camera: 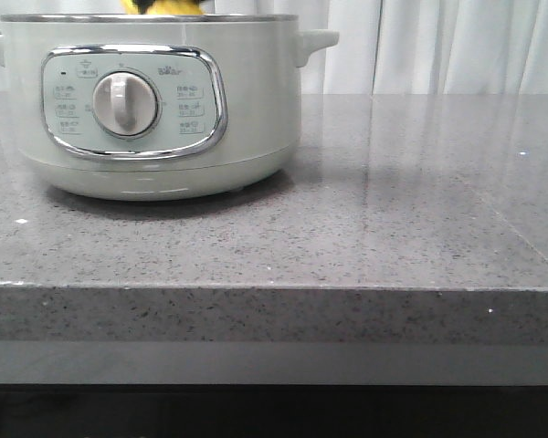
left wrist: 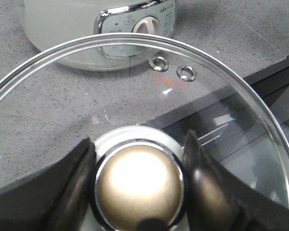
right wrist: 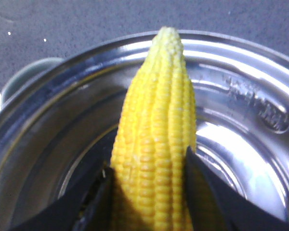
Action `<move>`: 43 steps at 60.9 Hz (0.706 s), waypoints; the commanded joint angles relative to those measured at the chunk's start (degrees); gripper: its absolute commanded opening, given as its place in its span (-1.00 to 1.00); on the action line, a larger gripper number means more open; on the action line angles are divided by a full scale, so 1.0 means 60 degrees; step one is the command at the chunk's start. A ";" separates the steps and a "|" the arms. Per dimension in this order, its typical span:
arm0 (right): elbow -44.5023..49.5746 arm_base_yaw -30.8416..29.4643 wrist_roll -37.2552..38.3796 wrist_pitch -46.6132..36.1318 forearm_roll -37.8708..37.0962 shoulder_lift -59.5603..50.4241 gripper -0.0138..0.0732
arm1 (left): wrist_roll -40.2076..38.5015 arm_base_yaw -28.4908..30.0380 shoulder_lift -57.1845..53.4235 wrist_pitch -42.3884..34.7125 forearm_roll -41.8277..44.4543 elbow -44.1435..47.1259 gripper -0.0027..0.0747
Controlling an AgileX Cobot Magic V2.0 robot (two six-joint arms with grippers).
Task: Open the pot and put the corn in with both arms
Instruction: 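Carry the corn cob over the open pot with the right gripper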
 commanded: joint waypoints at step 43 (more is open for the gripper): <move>-0.0414 -0.0045 -0.0111 -0.0161 0.0134 -0.0563 -0.14 | -0.0074 -0.0041 0.0053 -0.1252 -0.0326 -0.0320 -0.42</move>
